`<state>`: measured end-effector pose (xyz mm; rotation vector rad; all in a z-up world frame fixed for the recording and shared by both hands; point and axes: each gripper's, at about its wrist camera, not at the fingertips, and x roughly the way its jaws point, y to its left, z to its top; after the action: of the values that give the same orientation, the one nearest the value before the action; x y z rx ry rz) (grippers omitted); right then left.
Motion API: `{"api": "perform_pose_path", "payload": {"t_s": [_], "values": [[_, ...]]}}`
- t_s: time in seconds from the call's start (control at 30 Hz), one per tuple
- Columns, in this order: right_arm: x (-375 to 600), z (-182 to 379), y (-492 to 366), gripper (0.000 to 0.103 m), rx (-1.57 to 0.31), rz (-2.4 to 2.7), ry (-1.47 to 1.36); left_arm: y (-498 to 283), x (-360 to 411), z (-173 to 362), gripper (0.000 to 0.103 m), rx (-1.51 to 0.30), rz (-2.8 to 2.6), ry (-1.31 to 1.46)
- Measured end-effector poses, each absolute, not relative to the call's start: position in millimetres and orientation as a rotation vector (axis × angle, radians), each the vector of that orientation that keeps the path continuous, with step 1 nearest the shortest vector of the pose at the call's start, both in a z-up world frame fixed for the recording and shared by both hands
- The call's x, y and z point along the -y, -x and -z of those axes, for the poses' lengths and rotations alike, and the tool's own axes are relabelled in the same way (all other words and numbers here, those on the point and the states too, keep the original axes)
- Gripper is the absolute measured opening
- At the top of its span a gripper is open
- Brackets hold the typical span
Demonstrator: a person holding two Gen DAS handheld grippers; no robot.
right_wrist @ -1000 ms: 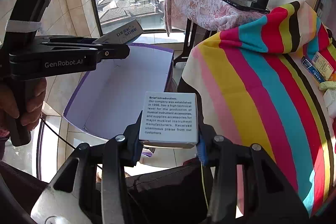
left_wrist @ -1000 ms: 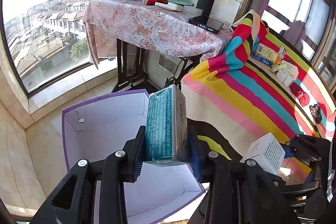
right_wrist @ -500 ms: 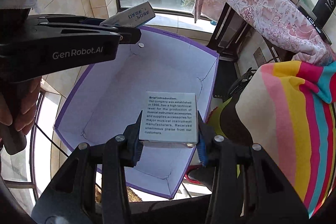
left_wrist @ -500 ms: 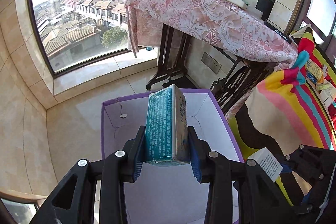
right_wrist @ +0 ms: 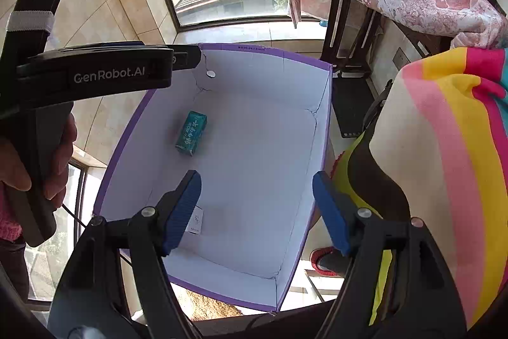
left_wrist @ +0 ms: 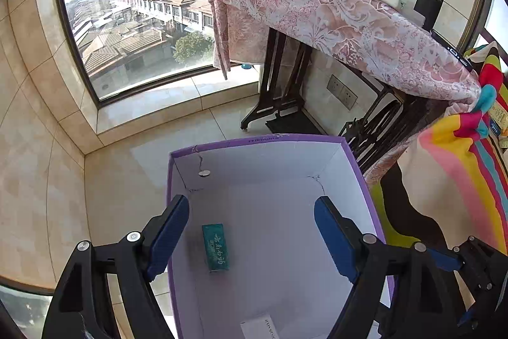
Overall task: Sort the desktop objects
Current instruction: 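Open both tools to drop the two boxes into the cardboard box, then move both tools back over the striped table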
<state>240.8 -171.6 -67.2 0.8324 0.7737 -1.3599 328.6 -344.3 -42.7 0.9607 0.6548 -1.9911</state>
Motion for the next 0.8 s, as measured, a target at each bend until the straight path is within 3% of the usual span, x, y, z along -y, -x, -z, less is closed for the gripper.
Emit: {"api": "perform_pose_path", "payload": {"t_s": [0.33,0.43,0.6,0.8], "values": [[106,-7,-187,0.076,-0.631,1.669,-0.686,-256,290,15,0.082,-0.622,2.177,-1.057],[64,-36,-145,0.087,-0.529,1.852,-0.654,-219,263,-4,0.082,-0.606,2.333,-1.063],[-22,-48,-43,0.09,-0.371,2.174,-0.712,-131,205,-32,0.083,-0.414,2.609,-1.041],[-119,-12,62,0.09,-0.239,2.373,-0.963,3,135,-33,0.083,-0.011,2.816,-1.111]]}}
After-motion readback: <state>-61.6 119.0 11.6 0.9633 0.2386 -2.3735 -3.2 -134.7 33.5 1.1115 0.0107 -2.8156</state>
